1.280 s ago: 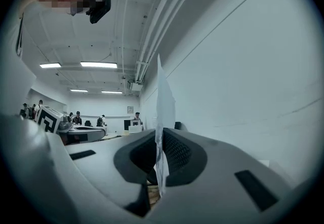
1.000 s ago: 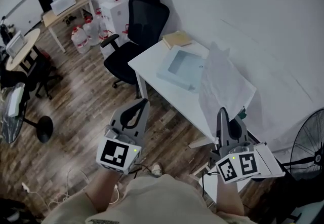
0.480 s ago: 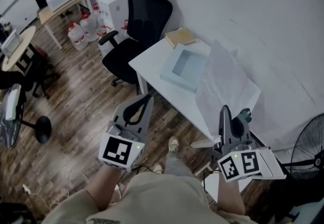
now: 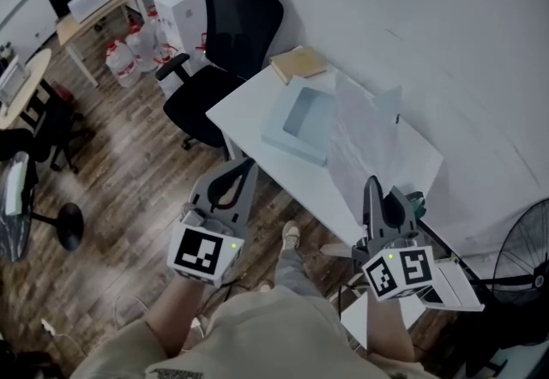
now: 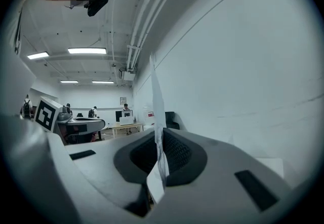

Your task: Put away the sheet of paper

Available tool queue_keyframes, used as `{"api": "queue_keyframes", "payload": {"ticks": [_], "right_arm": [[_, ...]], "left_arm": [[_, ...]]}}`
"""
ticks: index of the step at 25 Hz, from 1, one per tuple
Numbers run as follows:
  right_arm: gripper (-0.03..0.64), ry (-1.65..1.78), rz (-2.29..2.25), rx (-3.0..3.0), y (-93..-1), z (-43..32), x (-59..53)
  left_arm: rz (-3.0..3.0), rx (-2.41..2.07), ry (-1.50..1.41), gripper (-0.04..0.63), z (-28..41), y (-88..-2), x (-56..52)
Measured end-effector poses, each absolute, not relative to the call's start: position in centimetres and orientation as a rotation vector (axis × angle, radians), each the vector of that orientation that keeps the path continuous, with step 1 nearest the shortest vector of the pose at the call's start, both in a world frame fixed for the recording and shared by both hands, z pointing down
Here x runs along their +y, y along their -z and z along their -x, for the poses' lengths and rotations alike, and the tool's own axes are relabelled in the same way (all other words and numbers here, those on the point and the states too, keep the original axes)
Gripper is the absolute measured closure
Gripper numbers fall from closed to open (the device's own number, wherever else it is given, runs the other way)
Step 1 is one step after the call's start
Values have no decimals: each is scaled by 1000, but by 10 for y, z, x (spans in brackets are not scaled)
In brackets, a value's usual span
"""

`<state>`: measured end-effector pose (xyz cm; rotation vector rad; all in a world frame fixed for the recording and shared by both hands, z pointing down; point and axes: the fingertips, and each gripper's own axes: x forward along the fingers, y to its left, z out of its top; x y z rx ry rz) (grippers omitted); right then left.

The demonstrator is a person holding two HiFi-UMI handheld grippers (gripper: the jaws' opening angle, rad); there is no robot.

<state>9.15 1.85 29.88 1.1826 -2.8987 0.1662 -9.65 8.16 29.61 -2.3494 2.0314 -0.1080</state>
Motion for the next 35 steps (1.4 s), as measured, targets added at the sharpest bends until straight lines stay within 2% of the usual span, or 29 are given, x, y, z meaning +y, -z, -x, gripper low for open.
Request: {"api": "queue_keyframes", "payload": {"ticks": [22, 35], "right_arm": [[595, -365, -1016, -2902, -326, -47, -196], [595, -473, -1004, -2931, -324, -35, -267]], "left_arm": [[2344, 2102, 291, 575, 128, -324, -156], [2385, 2083, 344, 576, 134, -334, -224]]}}
